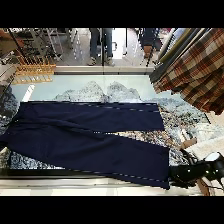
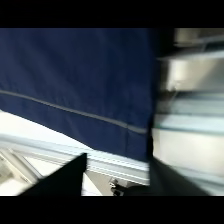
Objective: Fold the clothes and pants, and hang the long-sleeved shirts on hangers.
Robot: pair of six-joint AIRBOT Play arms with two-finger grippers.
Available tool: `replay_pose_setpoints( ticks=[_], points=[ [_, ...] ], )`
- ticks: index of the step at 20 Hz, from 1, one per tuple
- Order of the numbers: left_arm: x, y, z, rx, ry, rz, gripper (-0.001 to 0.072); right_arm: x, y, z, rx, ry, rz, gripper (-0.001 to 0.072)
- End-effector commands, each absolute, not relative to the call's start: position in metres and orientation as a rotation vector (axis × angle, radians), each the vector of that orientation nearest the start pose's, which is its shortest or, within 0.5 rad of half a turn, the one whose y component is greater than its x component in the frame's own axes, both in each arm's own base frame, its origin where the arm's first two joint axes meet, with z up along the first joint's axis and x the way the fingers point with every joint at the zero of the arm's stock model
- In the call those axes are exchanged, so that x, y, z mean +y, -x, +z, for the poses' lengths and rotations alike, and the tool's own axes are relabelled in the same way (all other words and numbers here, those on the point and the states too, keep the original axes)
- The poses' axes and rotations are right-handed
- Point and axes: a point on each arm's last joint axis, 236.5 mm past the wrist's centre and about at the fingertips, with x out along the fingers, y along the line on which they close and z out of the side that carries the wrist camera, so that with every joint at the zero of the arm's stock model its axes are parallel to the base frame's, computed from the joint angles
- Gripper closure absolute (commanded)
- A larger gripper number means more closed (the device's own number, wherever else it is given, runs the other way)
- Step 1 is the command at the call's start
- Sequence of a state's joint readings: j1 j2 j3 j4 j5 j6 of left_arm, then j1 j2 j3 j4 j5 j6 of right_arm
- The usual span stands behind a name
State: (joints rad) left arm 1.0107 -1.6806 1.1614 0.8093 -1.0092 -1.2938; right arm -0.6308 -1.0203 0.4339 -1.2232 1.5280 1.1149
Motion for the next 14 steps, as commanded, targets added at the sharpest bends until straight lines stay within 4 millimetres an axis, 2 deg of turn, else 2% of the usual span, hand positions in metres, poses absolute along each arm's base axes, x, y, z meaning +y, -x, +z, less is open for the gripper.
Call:
replay_pose_setpoints(
  ticks=[1, 2, 5, 6, 7, 8, 11, 12, 14],
  points=[
    [0.279, -0.339, -0.094, 0.931, 1.19, 0.413, 0.0695, 0.026, -0.106, -0.096, 1.892, -0.552, 0.343, 0.0566],
    [0.278, -0.338, -0.094, 0.935, 1.193, 0.409, 0.0695, 0.027, -0.105, -0.096, 1.904, -0.527, 0.353, 0.0697],
    [0.282, -0.335, -0.092, 0.928, 1.2, 0.413, 0.0695, 0.02, -0.105, -0.086, 1.926, -0.497, 0.361, 0.0682],
    [0.284, -0.333, -0.091, 0.924, 1.201, 0.417, 0.0695, 0.018, -0.109, -0.082, 1.917, -0.486, 0.364, 0.06],
    [0.285, -0.332, -0.091, 0.921, 1.204, 0.42, 0.0695, 0.015, -0.113, -0.079, 1.901, -0.473, 0.359, 0.0448],
    [0.284, -0.331, -0.09, 0.924, 1.208, 0.417, 0.0695, 0.01, -0.117, -0.076, 1.89, -0.45, 0.346, 0.0359],
    [0.282, -0.33, -0.09, 0.93, 1.212, 0.41, 0.0695, -0.008, -0.117, -0.073, 1.909, -0.386, 0.282, 0.0336],
    [0.282, -0.33, -0.09, 0.931, 1.212, 0.409, 0.0695, -0.009, -0.117, -0.076, 1.907, -0.384, 0.277, 0.0275],
    [0.281, -0.33, -0.09, 0.933, 1.214, 0.406, 0.0695, -0.006, -0.113, -0.084, 1.922, -0.396, 0.282, 0.0263]
  ],
)
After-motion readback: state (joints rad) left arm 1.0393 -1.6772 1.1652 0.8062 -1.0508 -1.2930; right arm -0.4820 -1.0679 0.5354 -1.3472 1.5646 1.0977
